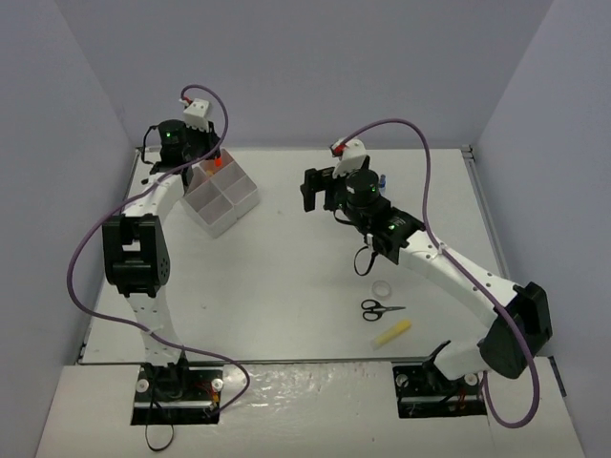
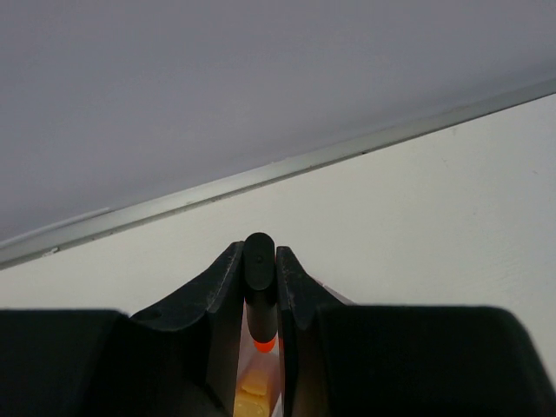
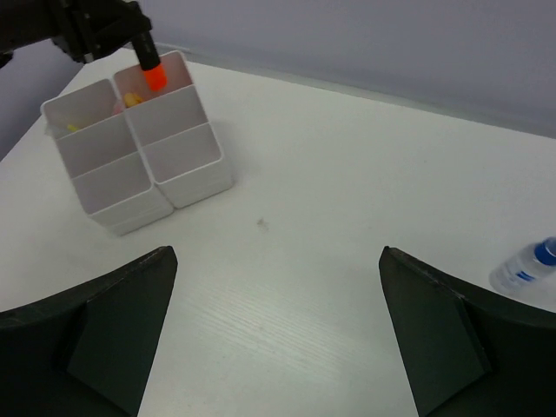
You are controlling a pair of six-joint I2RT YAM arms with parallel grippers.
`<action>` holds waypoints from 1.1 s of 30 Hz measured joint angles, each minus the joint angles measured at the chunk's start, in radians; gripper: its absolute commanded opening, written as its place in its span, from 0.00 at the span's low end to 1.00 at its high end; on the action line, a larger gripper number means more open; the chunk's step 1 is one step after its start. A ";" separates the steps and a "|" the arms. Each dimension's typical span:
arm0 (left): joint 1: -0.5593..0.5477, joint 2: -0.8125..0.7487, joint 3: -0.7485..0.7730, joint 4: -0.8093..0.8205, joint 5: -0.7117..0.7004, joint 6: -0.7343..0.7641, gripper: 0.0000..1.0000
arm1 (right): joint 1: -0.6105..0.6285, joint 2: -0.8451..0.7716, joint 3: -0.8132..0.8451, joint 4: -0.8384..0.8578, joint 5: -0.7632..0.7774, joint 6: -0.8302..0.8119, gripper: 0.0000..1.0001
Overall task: Sort the stationery into containers
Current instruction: Place the stationery in the storage box, then pick up the stationery from the corner of the board.
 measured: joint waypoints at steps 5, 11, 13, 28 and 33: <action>0.000 0.049 0.026 0.054 -0.007 0.028 0.00 | -0.080 -0.099 -0.085 -0.031 0.028 0.063 1.00; -0.001 0.064 0.024 0.070 -0.007 0.038 0.39 | -0.088 -0.167 -0.118 -0.123 0.057 0.137 1.00; -0.001 0.064 0.019 0.079 -0.010 0.040 0.58 | -0.091 -0.177 -0.118 -0.173 0.062 0.177 1.00; 0.000 -0.084 -0.106 0.057 0.032 -0.029 0.73 | -0.148 -0.254 -0.203 -0.864 0.130 0.818 1.00; 0.000 -0.238 -0.184 0.030 0.049 -0.055 0.73 | -0.085 -0.260 -0.258 -1.075 0.126 1.114 1.00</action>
